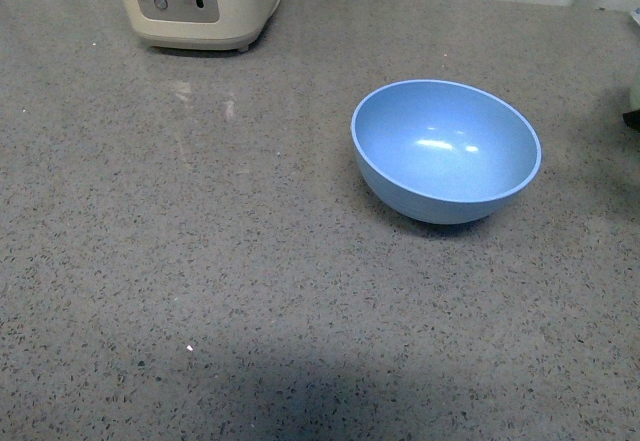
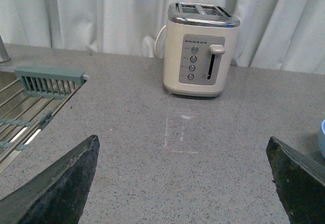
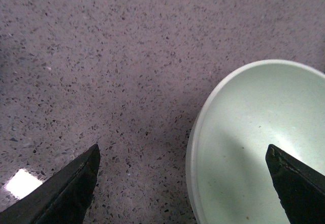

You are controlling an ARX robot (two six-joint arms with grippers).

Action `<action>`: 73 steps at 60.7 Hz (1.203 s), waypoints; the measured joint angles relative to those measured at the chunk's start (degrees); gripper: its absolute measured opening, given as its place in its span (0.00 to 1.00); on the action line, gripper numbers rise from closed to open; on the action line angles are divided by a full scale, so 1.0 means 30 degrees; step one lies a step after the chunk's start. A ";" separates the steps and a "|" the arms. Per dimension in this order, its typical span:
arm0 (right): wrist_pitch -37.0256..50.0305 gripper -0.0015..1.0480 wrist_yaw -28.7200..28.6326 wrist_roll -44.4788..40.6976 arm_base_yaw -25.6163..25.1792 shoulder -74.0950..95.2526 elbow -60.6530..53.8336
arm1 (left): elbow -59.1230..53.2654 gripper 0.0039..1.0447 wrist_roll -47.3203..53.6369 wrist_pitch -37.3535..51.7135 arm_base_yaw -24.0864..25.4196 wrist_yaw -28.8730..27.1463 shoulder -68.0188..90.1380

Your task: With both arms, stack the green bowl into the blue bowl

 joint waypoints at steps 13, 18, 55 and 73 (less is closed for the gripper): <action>0.0131 0.91 0.0619 -0.0022 -0.0146 0.1377 0.0554 | 0.0000 0.94 -0.0007 0.0000 0.0000 0.0000 0.0000; 0.0095 0.87 0.0699 0.0036 -0.0255 0.1734 0.0583 | 0.0000 0.94 0.0000 0.0000 0.0000 0.0000 0.0000; -0.0160 0.02 0.0189 0.0393 0.0277 0.0087 0.0692 | 0.0000 0.94 -0.0007 0.0000 0.0000 0.0000 0.0000; -0.3016 0.02 -0.1290 0.2069 0.5013 -0.4925 0.1056 | 0.0000 0.94 -0.0007 0.0000 0.0000 0.0007 0.0000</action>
